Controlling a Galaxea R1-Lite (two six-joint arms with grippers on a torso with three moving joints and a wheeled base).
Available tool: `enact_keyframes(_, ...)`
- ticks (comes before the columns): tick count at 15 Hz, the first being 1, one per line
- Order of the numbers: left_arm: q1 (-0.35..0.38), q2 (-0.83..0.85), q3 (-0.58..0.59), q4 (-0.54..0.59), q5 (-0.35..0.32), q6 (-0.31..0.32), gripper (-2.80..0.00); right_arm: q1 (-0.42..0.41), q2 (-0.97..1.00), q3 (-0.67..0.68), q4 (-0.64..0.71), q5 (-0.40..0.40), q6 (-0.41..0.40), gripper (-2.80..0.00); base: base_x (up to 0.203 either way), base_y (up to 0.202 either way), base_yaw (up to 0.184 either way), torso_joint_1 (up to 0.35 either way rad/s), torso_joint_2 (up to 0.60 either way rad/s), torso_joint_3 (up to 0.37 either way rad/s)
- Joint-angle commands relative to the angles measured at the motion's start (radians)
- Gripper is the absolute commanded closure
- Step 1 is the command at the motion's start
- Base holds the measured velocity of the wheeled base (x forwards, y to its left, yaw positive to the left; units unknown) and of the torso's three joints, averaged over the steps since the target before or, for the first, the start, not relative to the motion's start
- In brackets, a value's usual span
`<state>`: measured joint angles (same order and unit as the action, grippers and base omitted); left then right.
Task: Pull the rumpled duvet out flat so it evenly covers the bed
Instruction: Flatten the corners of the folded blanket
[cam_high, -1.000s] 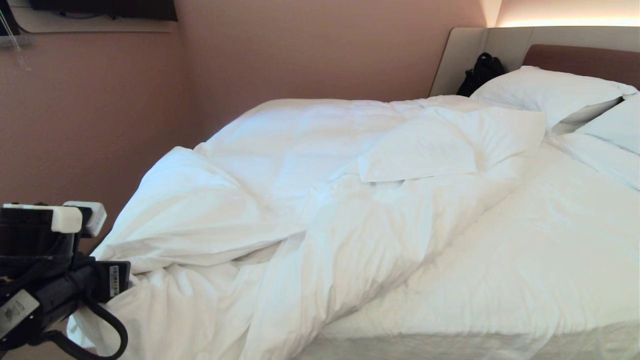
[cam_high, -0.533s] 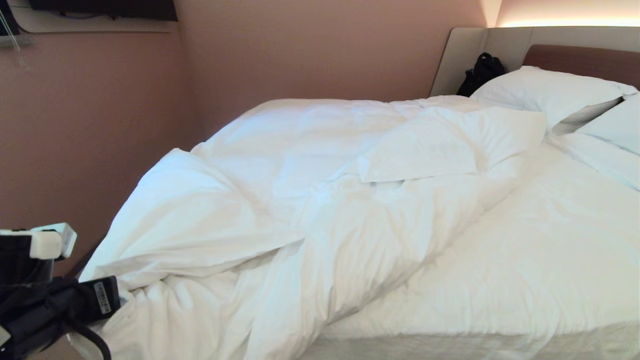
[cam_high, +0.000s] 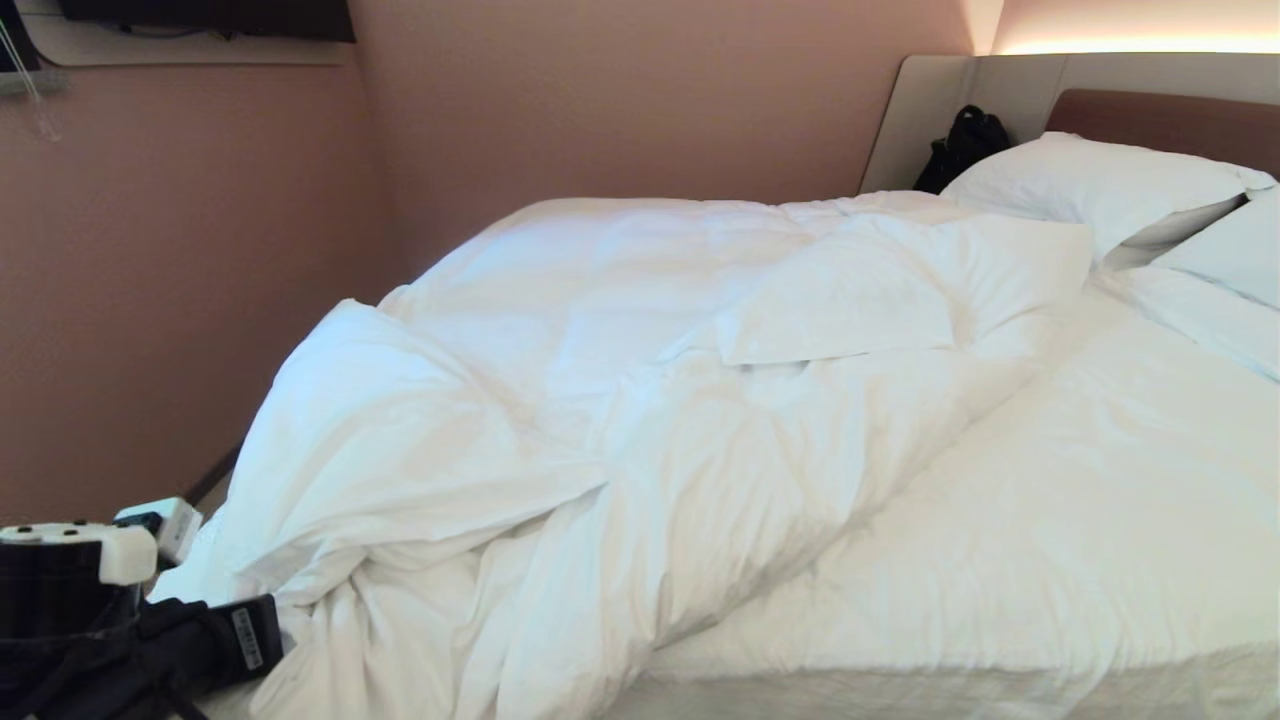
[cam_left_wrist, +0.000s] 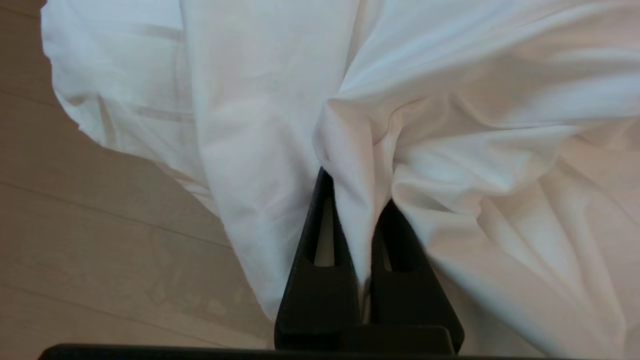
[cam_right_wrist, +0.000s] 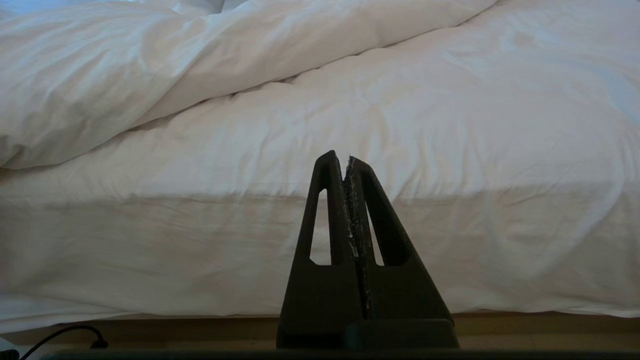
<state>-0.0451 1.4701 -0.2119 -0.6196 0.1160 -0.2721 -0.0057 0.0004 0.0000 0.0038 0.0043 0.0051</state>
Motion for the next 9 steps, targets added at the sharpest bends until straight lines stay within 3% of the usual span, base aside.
enact_keyframes(1, -0.001, 0.034, 0.030, -0.034, -0.003, -0.006, -2.80, 0.000, 0.000, 0.000, 0.000, 0.000, 0.001, 0.00, 0.000, 0.000, 0.000, 0.000, 0.00, 0.000)
enact_keyframes(4, -0.007, -0.034, 0.063, -0.036, -0.018, -0.007, -2.80, 0.000, 0.001, 0.000, -0.001, 0.000, 0.001, 0.00, 0.000, 0.000, 0.000, 0.000, 0.00, 0.000)
enact_keyframes(9, -0.013, -0.368, 0.114, -0.042, -0.229, -0.006, -2.80, 0.000, 0.001, 0.000, -0.001, 0.000, 0.001, 0.00, 0.000, 0.000, 0.000, 0.000, 0.00, 0.000)
